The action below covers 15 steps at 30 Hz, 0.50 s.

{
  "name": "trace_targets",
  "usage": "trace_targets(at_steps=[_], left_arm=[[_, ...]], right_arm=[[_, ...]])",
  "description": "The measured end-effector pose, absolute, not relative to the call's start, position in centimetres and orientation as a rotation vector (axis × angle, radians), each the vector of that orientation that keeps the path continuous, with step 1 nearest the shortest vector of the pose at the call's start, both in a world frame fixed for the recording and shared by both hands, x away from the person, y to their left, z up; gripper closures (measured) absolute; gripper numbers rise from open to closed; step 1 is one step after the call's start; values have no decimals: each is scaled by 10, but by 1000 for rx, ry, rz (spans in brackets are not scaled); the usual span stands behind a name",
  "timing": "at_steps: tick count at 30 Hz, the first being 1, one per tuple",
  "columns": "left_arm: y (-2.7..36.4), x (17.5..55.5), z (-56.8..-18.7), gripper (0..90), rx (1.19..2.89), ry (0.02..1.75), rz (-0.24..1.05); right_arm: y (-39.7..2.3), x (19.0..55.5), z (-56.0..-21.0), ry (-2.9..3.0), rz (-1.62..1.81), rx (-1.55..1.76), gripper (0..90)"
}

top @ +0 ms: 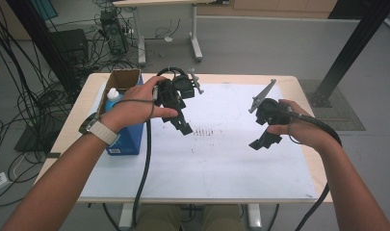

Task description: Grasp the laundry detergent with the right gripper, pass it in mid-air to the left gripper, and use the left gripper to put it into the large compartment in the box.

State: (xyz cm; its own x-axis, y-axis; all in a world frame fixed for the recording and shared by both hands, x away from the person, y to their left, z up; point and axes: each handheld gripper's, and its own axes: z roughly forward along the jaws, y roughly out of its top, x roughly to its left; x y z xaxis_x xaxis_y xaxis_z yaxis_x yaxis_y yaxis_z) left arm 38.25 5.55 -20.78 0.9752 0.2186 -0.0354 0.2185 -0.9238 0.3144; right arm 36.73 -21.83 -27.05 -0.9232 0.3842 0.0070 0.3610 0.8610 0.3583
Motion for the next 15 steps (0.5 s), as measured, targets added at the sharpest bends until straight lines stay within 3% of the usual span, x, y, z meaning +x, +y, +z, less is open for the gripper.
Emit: trace_targets(at_steps=[15], left_arm=[[58, 386, -214, 81, 2790, 356, 5]], right_arm=[[-217, 368, -276, 2977, 546, 586, 59]])
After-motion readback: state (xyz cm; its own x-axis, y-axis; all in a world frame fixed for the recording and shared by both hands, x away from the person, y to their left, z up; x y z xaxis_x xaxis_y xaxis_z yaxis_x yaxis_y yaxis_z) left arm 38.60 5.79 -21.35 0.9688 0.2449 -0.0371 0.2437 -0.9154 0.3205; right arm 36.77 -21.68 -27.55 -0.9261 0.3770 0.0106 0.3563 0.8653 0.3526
